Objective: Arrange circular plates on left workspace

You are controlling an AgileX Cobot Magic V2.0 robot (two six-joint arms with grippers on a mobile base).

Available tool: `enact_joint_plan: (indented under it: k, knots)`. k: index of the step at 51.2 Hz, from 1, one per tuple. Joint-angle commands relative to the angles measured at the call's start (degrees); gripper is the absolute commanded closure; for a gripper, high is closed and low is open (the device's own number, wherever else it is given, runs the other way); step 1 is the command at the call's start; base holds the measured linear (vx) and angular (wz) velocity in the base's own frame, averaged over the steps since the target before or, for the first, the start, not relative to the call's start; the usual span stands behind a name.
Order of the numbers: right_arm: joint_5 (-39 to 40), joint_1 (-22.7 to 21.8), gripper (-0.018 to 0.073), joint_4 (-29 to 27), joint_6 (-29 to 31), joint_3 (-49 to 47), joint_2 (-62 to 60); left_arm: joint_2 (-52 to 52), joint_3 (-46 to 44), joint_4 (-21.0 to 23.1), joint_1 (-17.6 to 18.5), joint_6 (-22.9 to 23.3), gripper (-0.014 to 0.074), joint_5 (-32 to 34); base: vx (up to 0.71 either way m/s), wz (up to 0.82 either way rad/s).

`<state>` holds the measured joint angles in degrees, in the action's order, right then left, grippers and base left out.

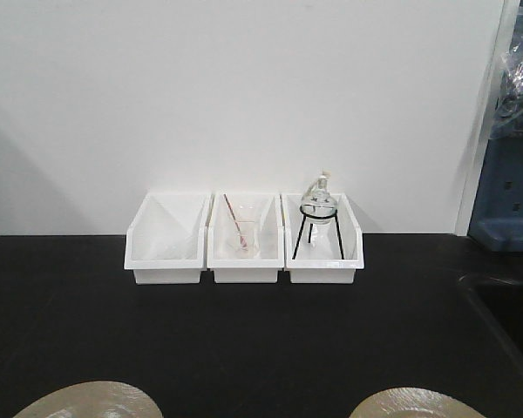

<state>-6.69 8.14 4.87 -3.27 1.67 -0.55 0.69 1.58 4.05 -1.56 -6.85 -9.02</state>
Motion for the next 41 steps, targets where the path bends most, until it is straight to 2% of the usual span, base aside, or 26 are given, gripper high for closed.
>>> enact_joint_plan:
  k: [1,30,41]
  knots:
    - [4.67,-0.17,0.0564,0.59,0.57,1.23,-0.72,0.82,1.11,0.09,0.18,0.50,0.0596,4.94,0.13,-0.02]
    - [4.67,-0.17,0.0564,0.59,0.57,1.23,-0.72,0.82,1.11,0.09,0.19,0.50,0.0596,4.99,0.03,-0.01]
    - [4.90,-0.17,0.0564,0.59,0.57,1.23,-0.71,0.82,1.11,-0.88,0.19,0.41,0.0596,7.78,0.00,0.00]
